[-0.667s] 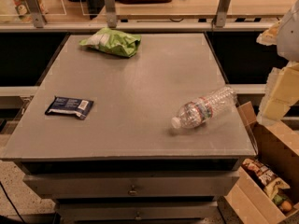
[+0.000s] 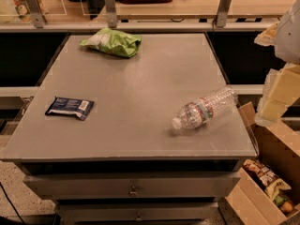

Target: Move water bottle near green rice chip bag

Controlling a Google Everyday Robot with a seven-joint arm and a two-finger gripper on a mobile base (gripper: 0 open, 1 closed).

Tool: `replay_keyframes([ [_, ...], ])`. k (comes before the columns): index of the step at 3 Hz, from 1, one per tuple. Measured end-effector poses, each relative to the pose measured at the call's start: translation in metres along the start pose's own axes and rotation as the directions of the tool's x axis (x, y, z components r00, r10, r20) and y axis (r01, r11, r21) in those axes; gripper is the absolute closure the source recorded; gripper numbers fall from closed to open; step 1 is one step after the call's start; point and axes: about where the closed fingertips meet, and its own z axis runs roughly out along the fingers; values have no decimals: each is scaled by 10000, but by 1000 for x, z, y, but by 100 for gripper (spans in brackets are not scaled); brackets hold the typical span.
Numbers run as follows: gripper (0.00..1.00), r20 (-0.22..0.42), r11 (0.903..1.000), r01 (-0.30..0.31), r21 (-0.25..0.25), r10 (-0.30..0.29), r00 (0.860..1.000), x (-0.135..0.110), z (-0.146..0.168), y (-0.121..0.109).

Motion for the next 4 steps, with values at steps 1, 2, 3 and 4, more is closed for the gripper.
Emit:
replay_keyframes([
  [1,0,191,9997,200,105,-202,9996,-4,17,-5],
  [2,0,140,9969,717,329,-722,9973,-6,42,-13],
  [3,0,-183,9904,1299,477,-1291,9915,-3,68,-21],
  [4,0,-625,9832,1746,525,-1713,9832,0,91,-27],
])
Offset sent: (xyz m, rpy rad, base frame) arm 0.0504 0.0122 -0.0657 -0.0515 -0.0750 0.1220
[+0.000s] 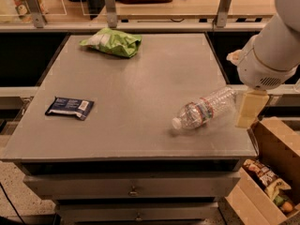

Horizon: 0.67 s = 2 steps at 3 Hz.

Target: Move water bottle near green rice chip bag

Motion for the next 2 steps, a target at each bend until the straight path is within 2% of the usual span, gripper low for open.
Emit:
replay_keyframes([
  [2,0,-576,9996,266,-7,-266,9980,11,25,1],
])
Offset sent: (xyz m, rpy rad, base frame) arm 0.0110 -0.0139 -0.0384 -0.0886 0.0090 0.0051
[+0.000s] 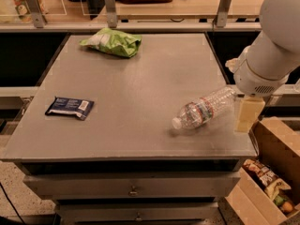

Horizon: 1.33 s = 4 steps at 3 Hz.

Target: Move water bottle near green rice chip bag

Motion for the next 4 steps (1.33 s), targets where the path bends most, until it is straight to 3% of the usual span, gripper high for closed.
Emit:
replay_keyframes([
  [2,0,-271,9998,99,-157,-103,9996,5,15,2],
  [4,0,-308,9984,439,-354,-450,9985,-6,27,4],
])
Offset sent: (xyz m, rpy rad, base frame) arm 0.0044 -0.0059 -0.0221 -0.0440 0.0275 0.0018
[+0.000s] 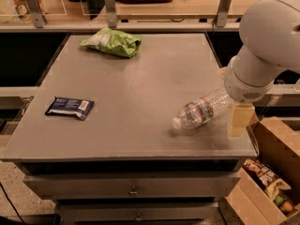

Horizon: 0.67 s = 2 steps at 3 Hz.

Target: Move water bottle near green rice chip bag

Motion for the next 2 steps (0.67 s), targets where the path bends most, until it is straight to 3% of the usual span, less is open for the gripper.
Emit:
replay_keyframes([
  [1,0,110,9995,315,-67,-314,9994,-14,5,-2],
  [2,17,298,9975,643,-297,-634,9975,-24,11,0],
])
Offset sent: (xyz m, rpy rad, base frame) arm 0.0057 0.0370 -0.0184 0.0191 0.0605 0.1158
